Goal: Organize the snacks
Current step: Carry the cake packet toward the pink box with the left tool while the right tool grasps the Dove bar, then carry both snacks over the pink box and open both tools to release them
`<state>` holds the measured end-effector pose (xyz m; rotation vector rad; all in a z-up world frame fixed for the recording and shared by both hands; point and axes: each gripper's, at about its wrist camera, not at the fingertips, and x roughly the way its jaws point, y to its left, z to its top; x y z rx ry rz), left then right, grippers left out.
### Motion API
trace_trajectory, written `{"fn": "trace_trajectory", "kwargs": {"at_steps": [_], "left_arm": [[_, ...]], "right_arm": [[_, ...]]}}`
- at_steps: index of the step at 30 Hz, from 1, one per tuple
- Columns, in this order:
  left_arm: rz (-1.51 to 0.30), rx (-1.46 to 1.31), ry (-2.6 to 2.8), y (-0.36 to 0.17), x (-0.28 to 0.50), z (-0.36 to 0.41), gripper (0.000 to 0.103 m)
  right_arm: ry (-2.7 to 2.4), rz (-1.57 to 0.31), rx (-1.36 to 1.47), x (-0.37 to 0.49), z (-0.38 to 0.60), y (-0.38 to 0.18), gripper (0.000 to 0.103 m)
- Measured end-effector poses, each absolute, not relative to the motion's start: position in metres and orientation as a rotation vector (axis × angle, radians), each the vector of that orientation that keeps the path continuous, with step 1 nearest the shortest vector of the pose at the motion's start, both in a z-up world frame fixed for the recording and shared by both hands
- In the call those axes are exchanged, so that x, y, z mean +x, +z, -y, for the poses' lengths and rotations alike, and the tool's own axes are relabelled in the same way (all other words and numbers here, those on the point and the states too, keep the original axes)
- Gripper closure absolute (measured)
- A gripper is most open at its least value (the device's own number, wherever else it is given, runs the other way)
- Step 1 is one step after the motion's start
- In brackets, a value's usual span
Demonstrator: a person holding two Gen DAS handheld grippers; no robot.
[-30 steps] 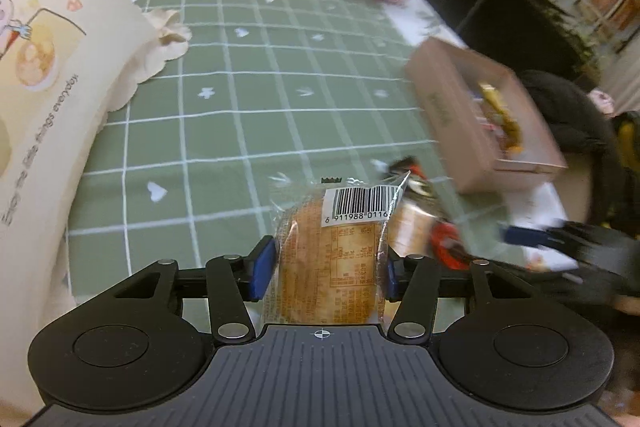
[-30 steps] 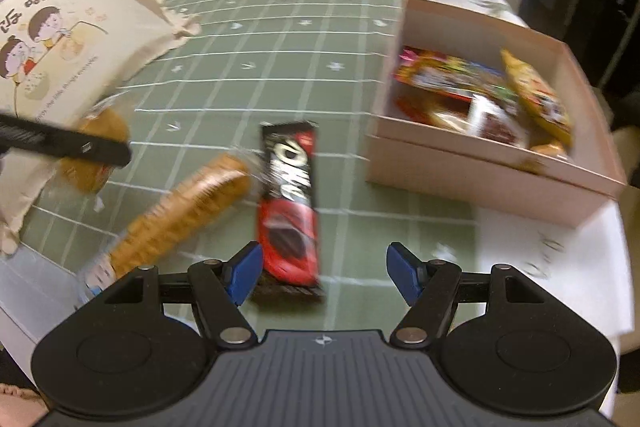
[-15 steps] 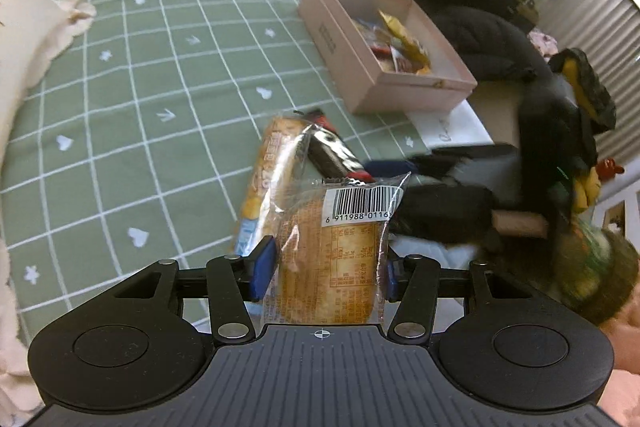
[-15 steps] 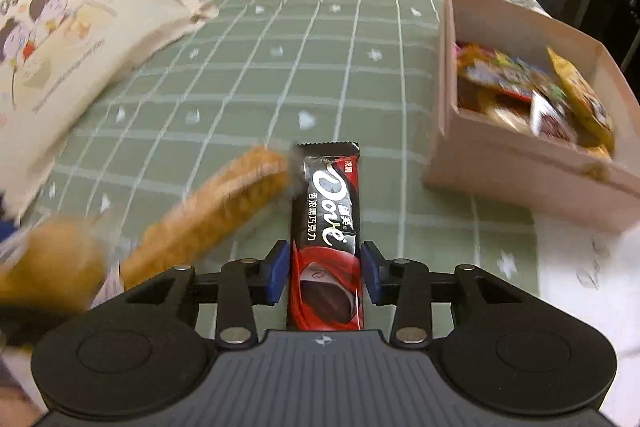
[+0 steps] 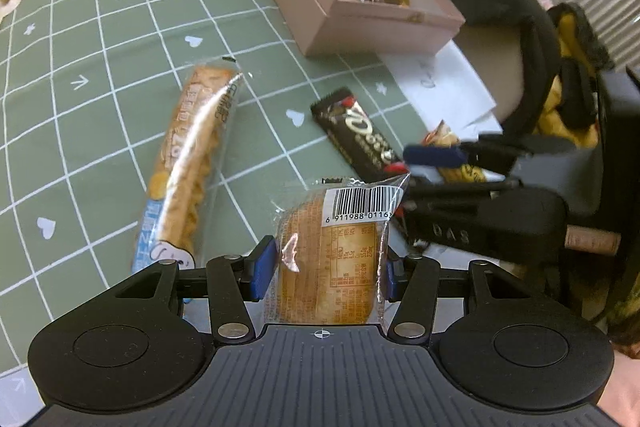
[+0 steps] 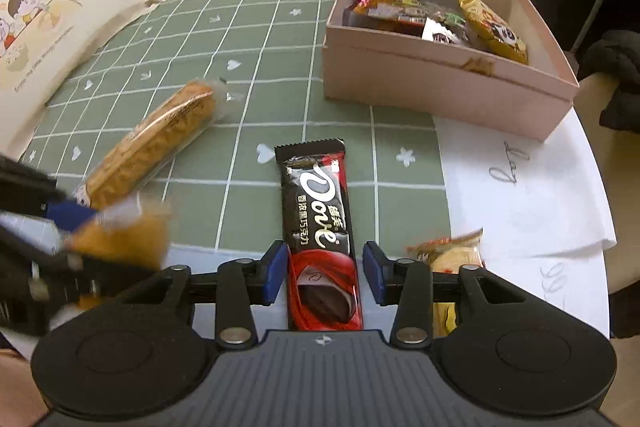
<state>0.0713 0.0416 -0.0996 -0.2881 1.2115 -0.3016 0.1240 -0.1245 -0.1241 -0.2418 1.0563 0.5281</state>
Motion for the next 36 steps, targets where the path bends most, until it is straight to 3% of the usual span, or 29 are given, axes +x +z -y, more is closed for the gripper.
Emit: {"fn": "trace_trajectory", "kwargs": {"at_steps": [11,13,16,26,36], "left_arm": [[-1.199,-0.223,-0.228,-0.082,0.05,-0.037,0.048],[-1.194,-0.228,-0.23,-0.08,0.048,-0.038,0.048],[-1.189,-0.24,-0.227,-0.079,0.05,-0.038,0.048],[-1.137,-0.305,-0.28,-0.071,0.067,-0.028,0.05],[-0.704,-0.306,-0.32,0.069,0.129,-0.04,0.05]], "right_arm": [[0.55,-1.001,-0.272,0.144,0.104,-0.132,0.055],[0.573,-0.989,-0.284,0.145,0.101,-0.131,0.064],[0.599,-0.985,-0.295,0.141,0.102,-0.129,0.064],[0.607,-0.925,-0.132,0.127,0.158,-0.071,0.065],[0.557,-0.529,-0.048,0.15,0.212,0.067,0.066]]}}
